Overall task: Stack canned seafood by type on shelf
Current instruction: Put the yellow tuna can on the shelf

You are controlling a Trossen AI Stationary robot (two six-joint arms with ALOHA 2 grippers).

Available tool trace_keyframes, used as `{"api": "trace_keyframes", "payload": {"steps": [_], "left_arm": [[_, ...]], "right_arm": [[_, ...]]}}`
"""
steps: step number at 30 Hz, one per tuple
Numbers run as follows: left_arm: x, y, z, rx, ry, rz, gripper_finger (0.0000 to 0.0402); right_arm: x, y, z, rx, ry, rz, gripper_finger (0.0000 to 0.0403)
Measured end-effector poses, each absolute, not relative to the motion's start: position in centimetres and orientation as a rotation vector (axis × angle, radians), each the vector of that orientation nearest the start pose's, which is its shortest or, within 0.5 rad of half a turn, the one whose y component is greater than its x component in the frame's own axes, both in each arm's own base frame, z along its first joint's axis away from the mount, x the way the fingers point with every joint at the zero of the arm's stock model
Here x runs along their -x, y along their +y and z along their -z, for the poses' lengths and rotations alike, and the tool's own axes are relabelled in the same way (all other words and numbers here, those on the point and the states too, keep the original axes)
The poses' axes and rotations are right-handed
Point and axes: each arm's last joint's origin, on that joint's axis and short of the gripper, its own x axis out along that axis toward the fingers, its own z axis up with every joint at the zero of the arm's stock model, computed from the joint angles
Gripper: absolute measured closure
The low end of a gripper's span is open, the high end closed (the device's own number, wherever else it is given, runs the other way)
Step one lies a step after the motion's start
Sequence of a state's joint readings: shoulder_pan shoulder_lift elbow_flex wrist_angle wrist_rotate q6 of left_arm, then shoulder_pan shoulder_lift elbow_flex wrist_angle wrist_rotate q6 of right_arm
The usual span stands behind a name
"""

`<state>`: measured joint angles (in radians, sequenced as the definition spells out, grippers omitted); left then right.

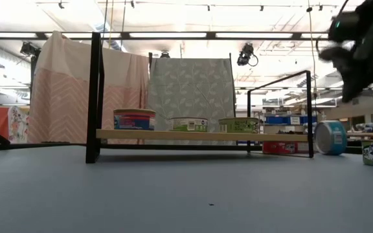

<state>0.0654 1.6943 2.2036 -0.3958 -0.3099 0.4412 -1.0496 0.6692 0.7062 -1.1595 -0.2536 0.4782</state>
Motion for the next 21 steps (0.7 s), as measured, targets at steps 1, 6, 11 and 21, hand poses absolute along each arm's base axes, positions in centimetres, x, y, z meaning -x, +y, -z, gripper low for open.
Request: {"api": "trace_keyframes", "payload": {"steps": [1, 6, 11, 21], "left_arm": [[-33.1, 3.1, -54.8, -0.422, -0.029, -0.393, 0.0396], [-33.1, 3.0, -54.8, -0.422, -0.029, -0.393, 0.0396], [-33.1, 3.0, -54.8, -0.422, -0.029, -0.393, 0.0396], [-33.0, 3.0, -54.8, -0.416, -0.031, -0.392, 0.0396]], "right_arm": [[-5.4, -7.8, -25.7, -1.105, 0.714, 0.908, 0.0378], [-5.6, -7.2, -28.5, -1.020, 0.521, 0.706, 0.0359], [-6.2, -7.3, -30.9, -0.927, 0.348, 0.487, 0.0367], [-5.8, -7.5, -30.0, -0.918, 0.435, 0.678, 0.0374]]}}
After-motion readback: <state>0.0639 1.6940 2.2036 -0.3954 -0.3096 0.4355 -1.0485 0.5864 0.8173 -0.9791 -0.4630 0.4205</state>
